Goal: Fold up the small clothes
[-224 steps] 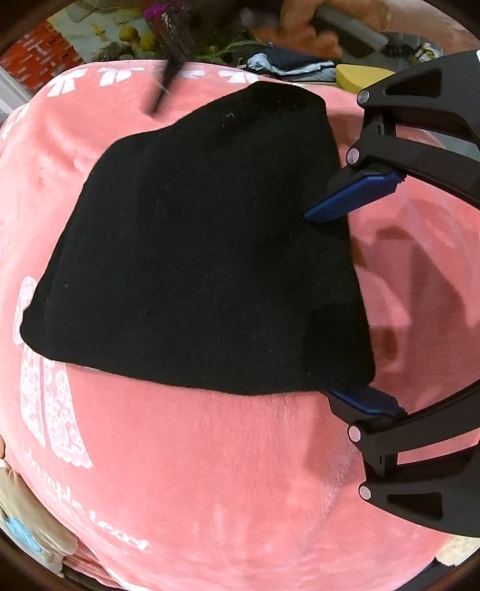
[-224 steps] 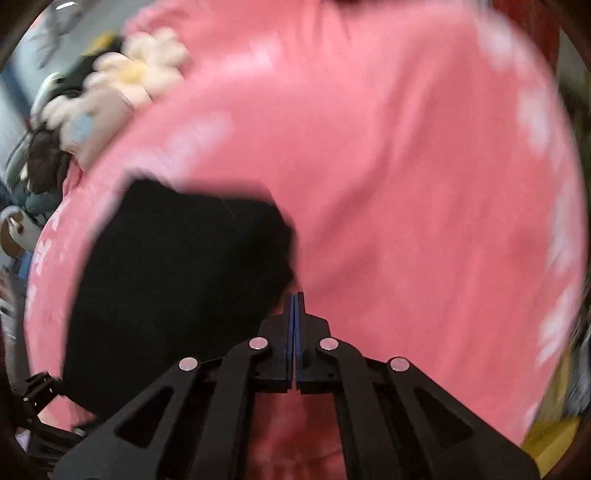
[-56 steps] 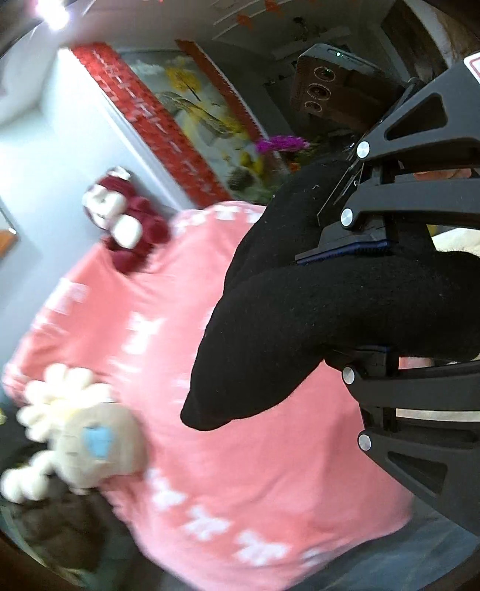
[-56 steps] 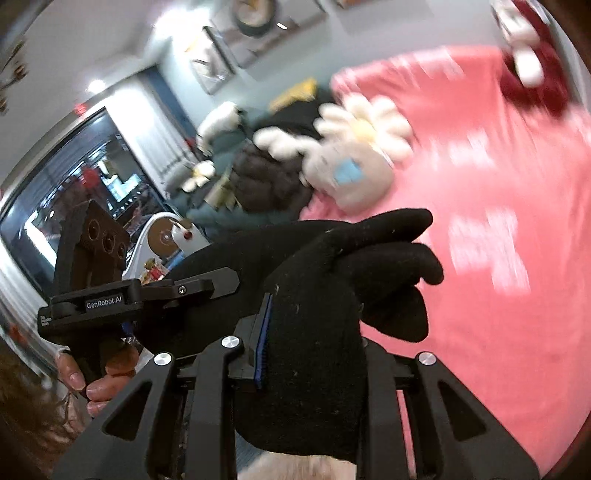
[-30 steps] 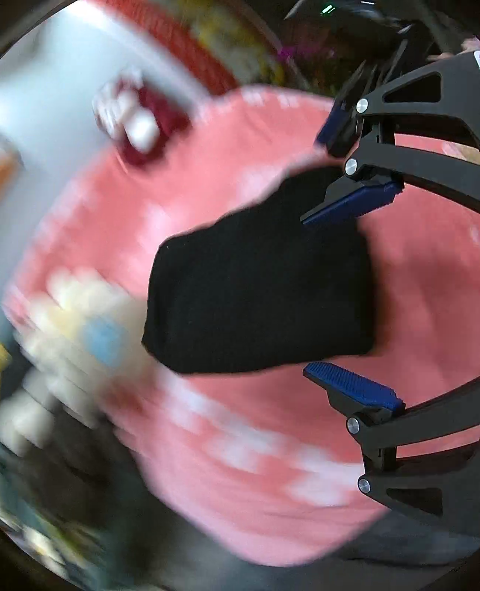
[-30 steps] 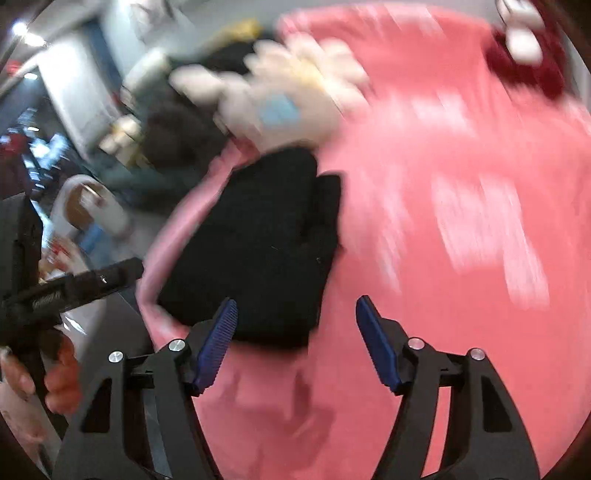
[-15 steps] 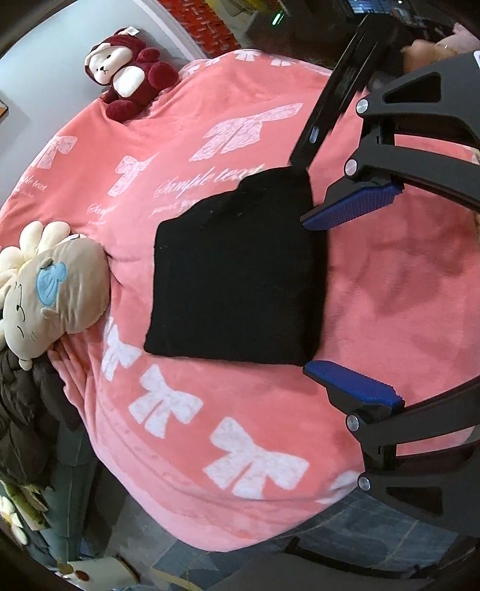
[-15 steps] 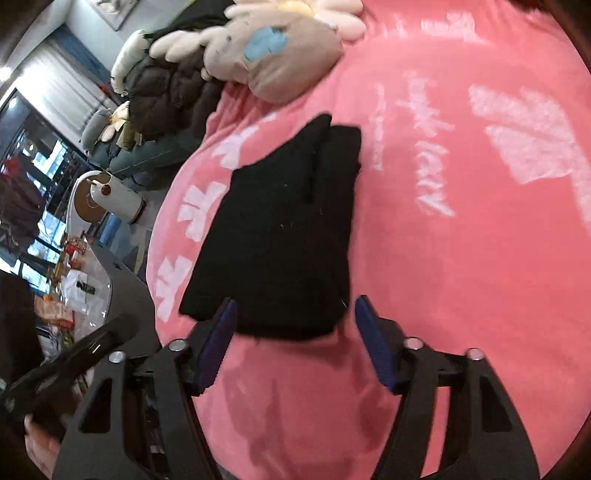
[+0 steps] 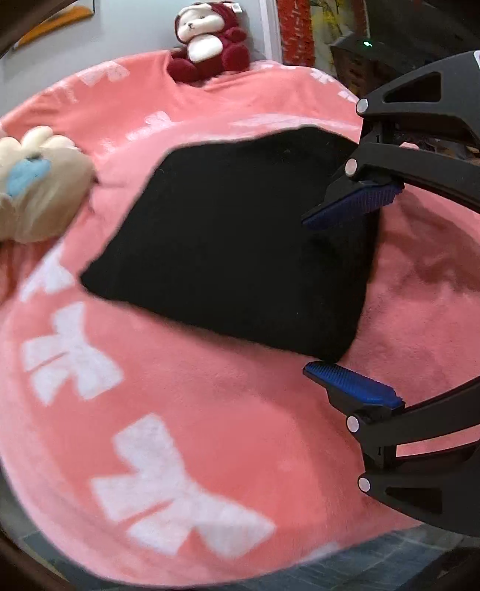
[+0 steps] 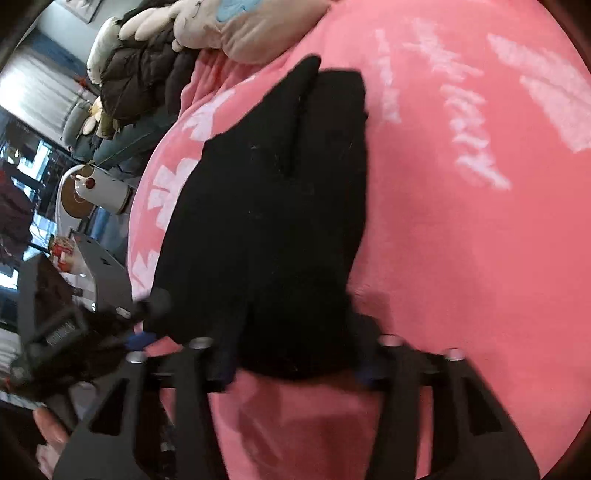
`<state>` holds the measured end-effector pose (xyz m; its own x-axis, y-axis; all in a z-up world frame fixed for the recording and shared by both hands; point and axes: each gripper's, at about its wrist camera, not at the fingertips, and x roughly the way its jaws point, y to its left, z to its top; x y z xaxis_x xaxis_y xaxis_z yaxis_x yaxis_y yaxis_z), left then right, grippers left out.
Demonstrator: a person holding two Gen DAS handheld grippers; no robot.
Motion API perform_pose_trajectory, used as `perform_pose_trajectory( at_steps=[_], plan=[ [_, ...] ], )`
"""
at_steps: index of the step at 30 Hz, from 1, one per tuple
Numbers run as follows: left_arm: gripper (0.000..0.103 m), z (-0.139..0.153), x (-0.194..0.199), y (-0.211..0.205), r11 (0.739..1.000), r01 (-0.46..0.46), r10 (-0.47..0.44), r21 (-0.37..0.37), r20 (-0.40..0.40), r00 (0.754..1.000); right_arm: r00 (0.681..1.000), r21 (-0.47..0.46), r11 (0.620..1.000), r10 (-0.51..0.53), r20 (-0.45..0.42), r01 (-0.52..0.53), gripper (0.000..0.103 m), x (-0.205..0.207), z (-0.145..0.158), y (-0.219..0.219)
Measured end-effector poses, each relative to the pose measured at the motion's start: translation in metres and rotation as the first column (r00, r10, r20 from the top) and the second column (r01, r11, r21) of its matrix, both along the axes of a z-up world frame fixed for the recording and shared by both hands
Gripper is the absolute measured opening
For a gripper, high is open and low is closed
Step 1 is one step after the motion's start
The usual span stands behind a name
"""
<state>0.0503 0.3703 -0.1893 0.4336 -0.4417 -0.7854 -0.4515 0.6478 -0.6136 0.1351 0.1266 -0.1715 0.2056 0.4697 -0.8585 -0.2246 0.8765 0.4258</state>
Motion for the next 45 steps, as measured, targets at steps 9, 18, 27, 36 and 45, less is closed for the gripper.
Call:
perform_pose_trajectory(
  at_steps=[9, 18, 27, 36, 45],
  plan=[
    [0.016, 0.127, 0.068, -0.024, 0.991, 0.11, -0.127, 0.073, 0.294, 0.947, 0.916, 0.093, 0.995, -0.002, 0.402, -0.038, 0.012, 0.034, 0.183, 0.007],
    [0.018, 0.115, 0.015, -0.015, 0.964, 0.184, -0.231, 0.193, 0.265, 0.936, 0.957, 0.076, 0.994, 0.057, 0.285, -0.082, 0.015, -0.029, 0.13, -0.015],
    [0.016, 0.023, -0.068, -0.002, 0.977, 0.147, -0.152, 0.155, 0.023, 0.988, 0.995, 0.01, 1.0, -0.007, 0.099, 0.006, 0.032, -0.058, 0.057, -0.058],
    [0.034, 0.086, -0.03, -0.06, 0.926, 0.234, -0.292, 0.298, 0.167, 0.942, 0.982, 0.137, 0.976, -0.158, -0.1, 0.171, 0.06, 0.078, 0.008, -0.054],
    [0.038, 0.062, -0.031, -0.087, 0.904, 0.285, -0.338, 0.319, 0.124, 0.933, 0.97, -0.305, 0.95, 0.132, 0.205, -0.065, 0.033, 0.088, 0.034, 0.01]
  ],
)
